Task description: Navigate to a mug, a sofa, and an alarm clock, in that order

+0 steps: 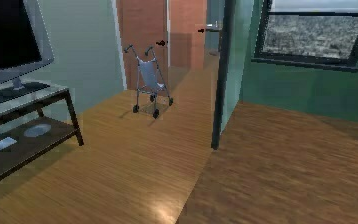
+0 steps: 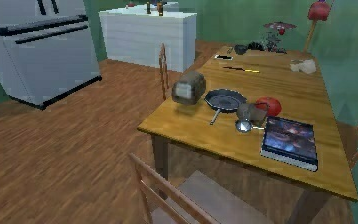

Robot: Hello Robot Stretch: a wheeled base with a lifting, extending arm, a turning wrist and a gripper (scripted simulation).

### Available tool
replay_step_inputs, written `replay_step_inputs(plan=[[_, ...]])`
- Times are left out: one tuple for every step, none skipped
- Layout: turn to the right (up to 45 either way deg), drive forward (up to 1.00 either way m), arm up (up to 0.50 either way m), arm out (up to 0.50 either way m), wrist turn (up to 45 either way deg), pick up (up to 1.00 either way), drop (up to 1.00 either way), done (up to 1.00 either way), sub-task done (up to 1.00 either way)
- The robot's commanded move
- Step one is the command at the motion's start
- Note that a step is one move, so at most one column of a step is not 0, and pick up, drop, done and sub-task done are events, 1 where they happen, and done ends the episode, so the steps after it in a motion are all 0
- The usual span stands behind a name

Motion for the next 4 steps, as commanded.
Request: replay_step_inputs(plan=[[3.0,0.0,0.0,0.0,0.0,0.0,0.0,0.0,0.0],[0.0,0.3,0.0,0.0,0.0,0.0,0.0,0.0,0.0],[-45.0,0.0,0.0,0.0,0.0,0.0,0.0,0.0,0.0],[-18.0,0.0,0.0,0.0,0.0,0.0,0.0,0.0,0.0]])
